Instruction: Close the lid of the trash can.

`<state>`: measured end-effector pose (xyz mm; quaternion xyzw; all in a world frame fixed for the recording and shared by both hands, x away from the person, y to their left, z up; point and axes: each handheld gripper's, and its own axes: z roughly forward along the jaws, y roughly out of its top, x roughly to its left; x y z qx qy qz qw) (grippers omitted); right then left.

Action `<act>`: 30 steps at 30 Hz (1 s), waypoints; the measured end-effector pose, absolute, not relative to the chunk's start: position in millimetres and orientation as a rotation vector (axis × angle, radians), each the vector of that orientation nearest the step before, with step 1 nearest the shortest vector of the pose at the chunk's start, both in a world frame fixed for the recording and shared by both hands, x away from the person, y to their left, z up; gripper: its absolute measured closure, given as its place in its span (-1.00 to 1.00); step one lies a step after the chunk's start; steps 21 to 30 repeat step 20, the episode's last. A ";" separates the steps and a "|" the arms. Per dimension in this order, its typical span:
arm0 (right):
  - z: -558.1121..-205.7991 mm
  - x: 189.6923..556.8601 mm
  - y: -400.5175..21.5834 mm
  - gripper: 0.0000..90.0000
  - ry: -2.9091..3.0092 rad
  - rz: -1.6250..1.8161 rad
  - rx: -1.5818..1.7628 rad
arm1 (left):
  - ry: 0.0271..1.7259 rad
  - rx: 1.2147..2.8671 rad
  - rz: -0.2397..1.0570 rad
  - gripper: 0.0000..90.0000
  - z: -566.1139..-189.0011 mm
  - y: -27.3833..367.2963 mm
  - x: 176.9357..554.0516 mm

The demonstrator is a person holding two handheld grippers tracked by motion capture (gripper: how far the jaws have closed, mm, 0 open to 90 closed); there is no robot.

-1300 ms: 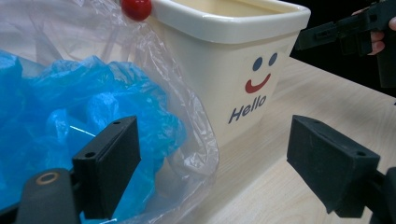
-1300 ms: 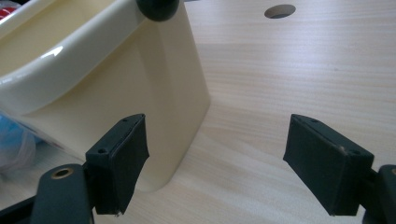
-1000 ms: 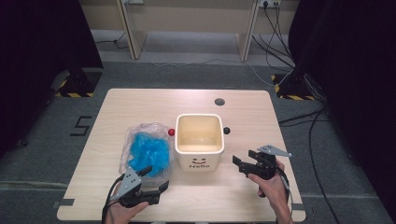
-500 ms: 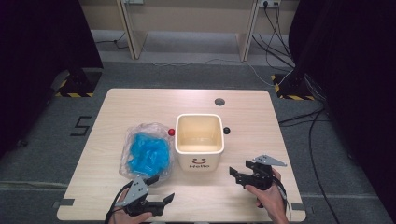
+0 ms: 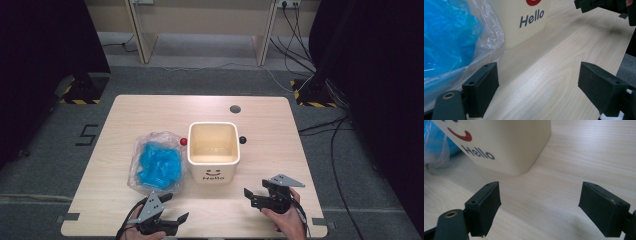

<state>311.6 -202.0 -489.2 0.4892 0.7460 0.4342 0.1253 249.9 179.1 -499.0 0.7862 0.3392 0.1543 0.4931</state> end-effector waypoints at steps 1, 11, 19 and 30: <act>-490.0 310.3 -201.9 -0.61 2.177 1.263 1.425 | 0.823 1.910 0.371 -0.64 -499.5 179.0 250.0; -493.9 306.3 -201.9 -0.61 2.187 1.243 1.420 | 0.840 1.904 0.362 -0.64 -500.5 181.4 252.5; -492.9 306.5 -203.8 -0.61 2.172 1.257 1.429 | 0.842 1.903 0.364 -0.64 -500.4 181.4 252.6; -492.9 306.5 -203.9 -0.61 2.172 1.258 1.429 | 0.841 1.904 0.364 -0.64 -500.4 181.4 252.7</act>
